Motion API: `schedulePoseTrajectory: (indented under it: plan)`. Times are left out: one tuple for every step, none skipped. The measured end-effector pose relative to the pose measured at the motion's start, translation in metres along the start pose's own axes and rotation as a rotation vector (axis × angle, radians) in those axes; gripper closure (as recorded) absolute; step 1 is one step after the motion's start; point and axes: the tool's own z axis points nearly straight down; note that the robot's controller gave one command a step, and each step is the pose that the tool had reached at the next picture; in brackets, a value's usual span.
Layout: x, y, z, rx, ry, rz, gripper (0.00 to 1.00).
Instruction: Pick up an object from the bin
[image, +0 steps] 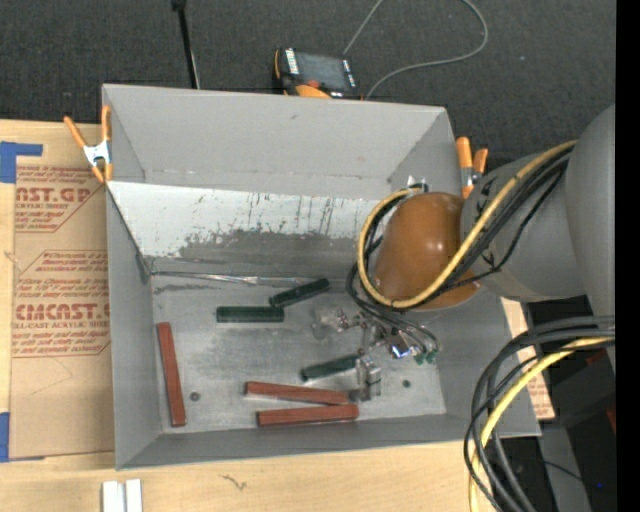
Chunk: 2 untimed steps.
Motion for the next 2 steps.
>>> schedulePoseTrajectory:
  plan:
    - [0.000,0.000,-0.001,0.001,0.000,0.001,1.00]
    - [-0.061,0.016,-0.166,0.005,-0.013,-0.124,1.00]
